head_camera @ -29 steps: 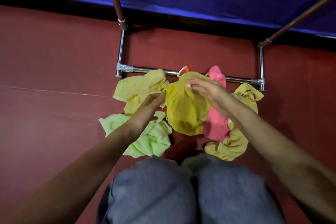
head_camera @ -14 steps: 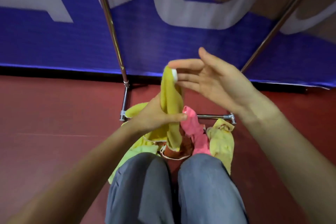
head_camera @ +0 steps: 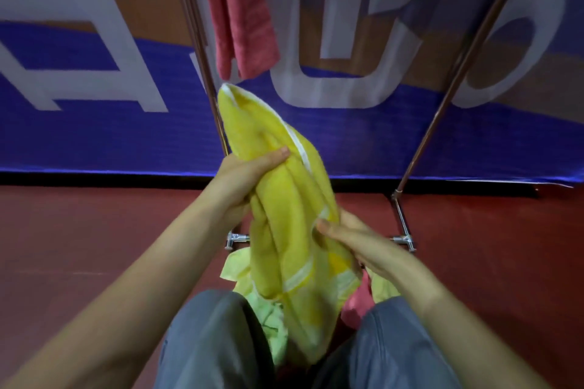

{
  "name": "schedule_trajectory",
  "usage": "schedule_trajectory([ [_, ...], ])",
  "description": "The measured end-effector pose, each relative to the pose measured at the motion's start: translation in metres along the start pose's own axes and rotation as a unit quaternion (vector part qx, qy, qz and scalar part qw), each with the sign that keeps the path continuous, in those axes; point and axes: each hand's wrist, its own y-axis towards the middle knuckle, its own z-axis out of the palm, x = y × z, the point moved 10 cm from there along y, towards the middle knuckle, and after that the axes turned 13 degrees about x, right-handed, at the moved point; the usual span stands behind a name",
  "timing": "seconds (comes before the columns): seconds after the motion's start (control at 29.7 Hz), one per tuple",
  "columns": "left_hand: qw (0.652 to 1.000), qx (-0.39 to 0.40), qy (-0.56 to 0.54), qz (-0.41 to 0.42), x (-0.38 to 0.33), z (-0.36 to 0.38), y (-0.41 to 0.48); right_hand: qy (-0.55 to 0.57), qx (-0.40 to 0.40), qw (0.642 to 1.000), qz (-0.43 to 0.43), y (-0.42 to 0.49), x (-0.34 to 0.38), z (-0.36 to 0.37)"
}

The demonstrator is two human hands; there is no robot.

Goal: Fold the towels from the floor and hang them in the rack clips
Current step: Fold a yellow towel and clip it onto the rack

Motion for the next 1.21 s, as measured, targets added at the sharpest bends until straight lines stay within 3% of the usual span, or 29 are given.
schedule_trajectory([
  [0.13, 0.999, -0.024, -0.020, -0.022, 0.004, 0.000, -0.002, -0.019, -0.025, 1.000, 0.000, -0.011, -0.008, 0.007],
  [0.37, 0.988, 0.124, 0.052, -0.070, 0.047, 0.057, -0.029, 0.111, -0.100, 0.986, -0.072, -0.025, 0.029, -0.005],
  [0.5, 0.977, 0.195, 0.078, -0.026, 0.052, 0.078, -0.045, 0.094, -0.129, 0.983, -0.089, -0.029, 0.065, -0.017],
  [0.61, 0.983, 0.143, 0.108, 0.027, 0.038, 0.071, -0.046, 0.066, -0.113, 0.986, -0.099, -0.037, 0.086, -0.016],
  [0.84, 0.994, 0.047, 0.004, 0.104, 0.021, 0.048, -0.063, 0.075, -0.213, 0.971, -0.074, -0.090, 0.047, -0.031],
  [1.01, 0.987, -0.017, 0.044, 0.155, 0.025, 0.035, -0.091, 0.119, -0.235, 0.962, -0.077, -0.114, 0.029, -0.012],
  [1.21, 0.984, -0.043, 0.077, 0.156, 0.042, 0.031, -0.113, 0.040, -0.238, 0.962, -0.127, -0.118, 0.043, 0.002],
])
